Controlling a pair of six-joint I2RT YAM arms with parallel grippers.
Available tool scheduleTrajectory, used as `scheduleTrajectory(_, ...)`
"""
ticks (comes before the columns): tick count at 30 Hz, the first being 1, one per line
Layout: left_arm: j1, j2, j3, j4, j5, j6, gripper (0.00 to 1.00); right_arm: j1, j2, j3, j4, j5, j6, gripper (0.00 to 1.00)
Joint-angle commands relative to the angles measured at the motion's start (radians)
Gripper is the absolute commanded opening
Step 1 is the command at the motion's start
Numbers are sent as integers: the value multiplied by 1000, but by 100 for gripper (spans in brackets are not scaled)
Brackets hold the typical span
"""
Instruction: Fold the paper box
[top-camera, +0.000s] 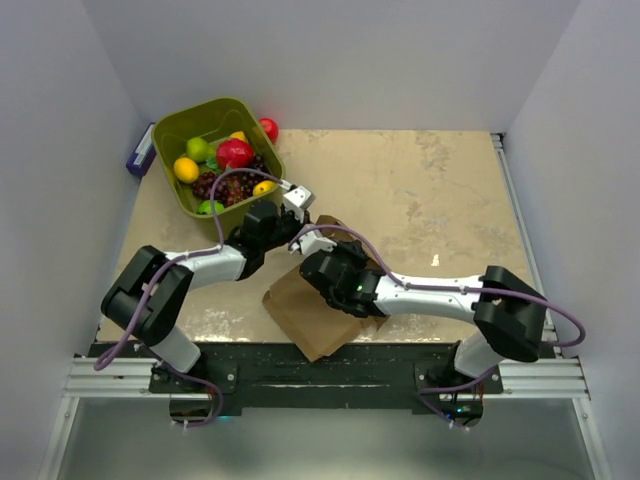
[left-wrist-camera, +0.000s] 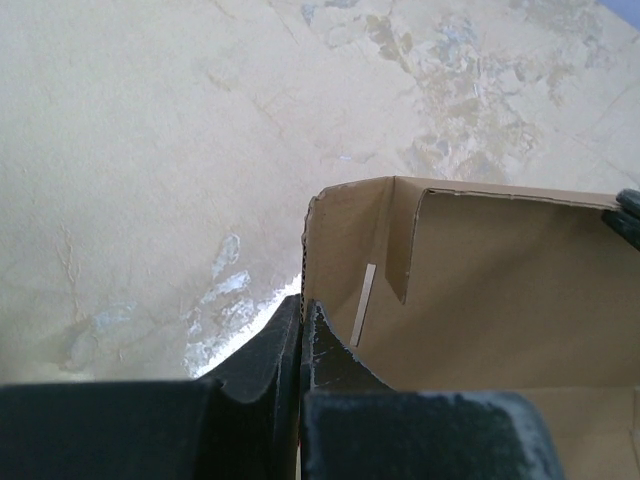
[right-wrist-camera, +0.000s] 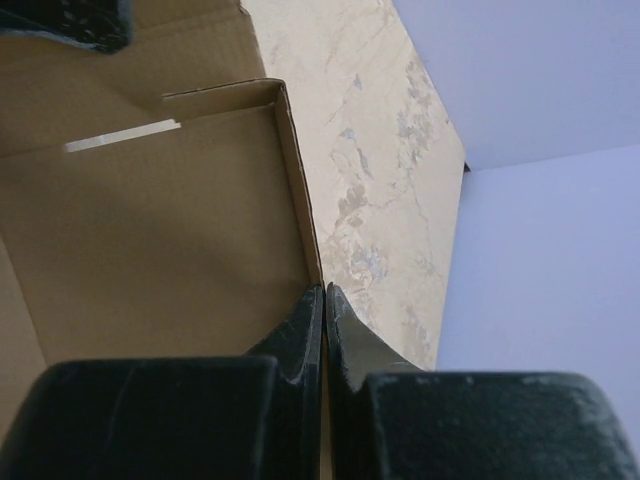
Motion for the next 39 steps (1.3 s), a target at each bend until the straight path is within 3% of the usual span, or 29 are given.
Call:
scheduleTrajectory(1, -31, 20, -16, 45, -48, -44, 0, 60, 21, 24, 19, 86, 100, 0)
scheduleTrajectory(7, -48, 12, -28, 51, -69, -66, 0, 112, 100, 47, -52, 148, 237, 0)
scheduleTrajectory(12, -47, -35, 7, -35, -110, -64, 0, 106, 80, 28, 32, 182, 174, 0)
scheduleTrajectory(13, -48, -43, 18, -59, -119, -70, 4, 99, 65, 22, 49, 176, 145, 0)
scheduleTrajectory(14, -47, -57, 38, -113, -131, -76, 18, 96, 54, 14, 60, 168, 133, 0)
scheduleTrajectory(16, -48, -72, 55, -164, -183, -95, 32, 88, 28, 7, 92, 165, 84, 0)
scheduleTrajectory(17, -47, -87, 67, -209, -203, -121, 47, 88, 21, -2, 92, 159, 70, 0)
scheduleTrajectory(20, -48, -132, 76, -271, -265, -164, 68, 86, 12, -16, 146, 142, 35, 0)
scheduleTrajectory(23, -48, -202, 43, -289, -322, -199, 75, 86, 8, -36, 173, 126, 7, 0)
scheduleTrajectory(32, -122, -491, -283, -152, -513, -336, 73, 59, -17, -53, 206, 59, -22, 0)
scheduleTrajectory(39, -260, -464, -451, -3, -452, -443, 47, 46, -15, -42, 207, 50, -41, 0)
